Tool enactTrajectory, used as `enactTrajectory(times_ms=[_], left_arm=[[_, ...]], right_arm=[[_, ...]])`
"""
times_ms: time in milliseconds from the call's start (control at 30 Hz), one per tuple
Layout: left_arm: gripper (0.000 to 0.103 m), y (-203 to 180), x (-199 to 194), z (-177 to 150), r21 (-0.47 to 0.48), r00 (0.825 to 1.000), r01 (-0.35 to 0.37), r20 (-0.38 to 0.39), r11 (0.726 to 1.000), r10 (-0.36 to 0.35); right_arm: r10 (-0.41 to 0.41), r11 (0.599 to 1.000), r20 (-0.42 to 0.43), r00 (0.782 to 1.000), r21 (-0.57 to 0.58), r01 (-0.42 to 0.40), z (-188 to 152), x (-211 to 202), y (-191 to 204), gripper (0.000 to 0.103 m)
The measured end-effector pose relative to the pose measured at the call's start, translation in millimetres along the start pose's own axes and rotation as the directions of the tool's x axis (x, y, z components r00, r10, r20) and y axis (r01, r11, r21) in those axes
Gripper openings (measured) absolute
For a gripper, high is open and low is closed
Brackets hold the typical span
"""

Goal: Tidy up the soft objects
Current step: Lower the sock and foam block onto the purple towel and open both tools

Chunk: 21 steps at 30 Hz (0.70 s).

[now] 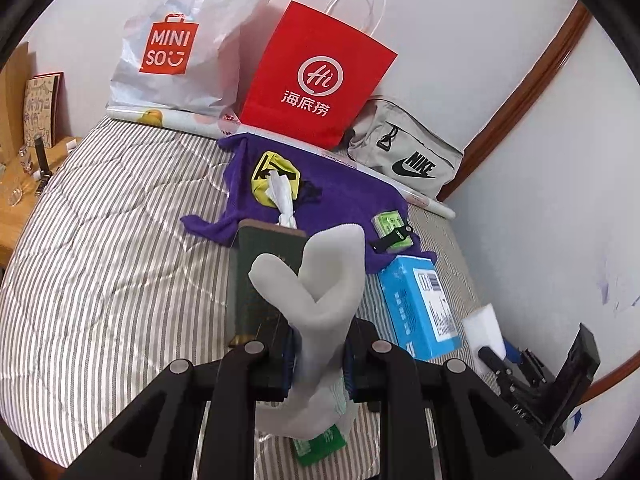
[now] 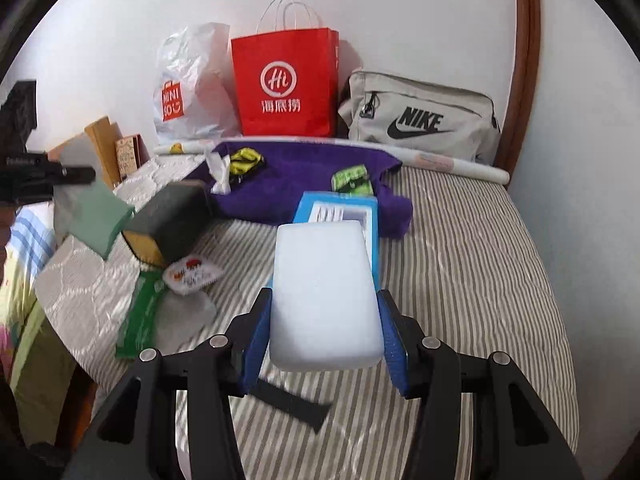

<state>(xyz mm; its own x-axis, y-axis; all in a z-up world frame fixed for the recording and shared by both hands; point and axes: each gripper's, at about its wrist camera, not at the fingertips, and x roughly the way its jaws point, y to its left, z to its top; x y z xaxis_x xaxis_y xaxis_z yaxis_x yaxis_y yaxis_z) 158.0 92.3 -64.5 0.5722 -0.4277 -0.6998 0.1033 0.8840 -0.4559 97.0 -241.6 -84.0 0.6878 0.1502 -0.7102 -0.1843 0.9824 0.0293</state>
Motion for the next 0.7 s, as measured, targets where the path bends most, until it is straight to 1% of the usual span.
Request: enactTrajectory(times_ms=[67,267,533,700], left_arm=[[0.018,-1.5,4.1,7.8,0.0,1.0,-0.003,-0.002,1.0,0.003],[0.018,-2.2,17.4,30.2,-0.001,1.0,-0.003,-0.006,1.0,0.003],[0.018,0.7,43.9,61.6,-0.004,0.999,0.012,-0.035,1.0,-0.013],[0.018,1.1,56.8,77.0,-0.004,0.999,0.025,-0.039,1.0,-0.025]], right_arm=[[0.014,1.0,0.007,1.0,0.003,-0.014,13.8,5.5,-2.2,0.05],[0.013,0.999,0.028,1.0,-0.029,-0.012,49.1,21.5,-1.5,0.05],[0.033,0.999,0.007,0.999,-0.028,-0.033,87.5,58.3,-0.5,0.05],[0.042,0.999,-0.011,0.999,-0.017,-0.042,107.7,82.4,-2.8,0.05]])
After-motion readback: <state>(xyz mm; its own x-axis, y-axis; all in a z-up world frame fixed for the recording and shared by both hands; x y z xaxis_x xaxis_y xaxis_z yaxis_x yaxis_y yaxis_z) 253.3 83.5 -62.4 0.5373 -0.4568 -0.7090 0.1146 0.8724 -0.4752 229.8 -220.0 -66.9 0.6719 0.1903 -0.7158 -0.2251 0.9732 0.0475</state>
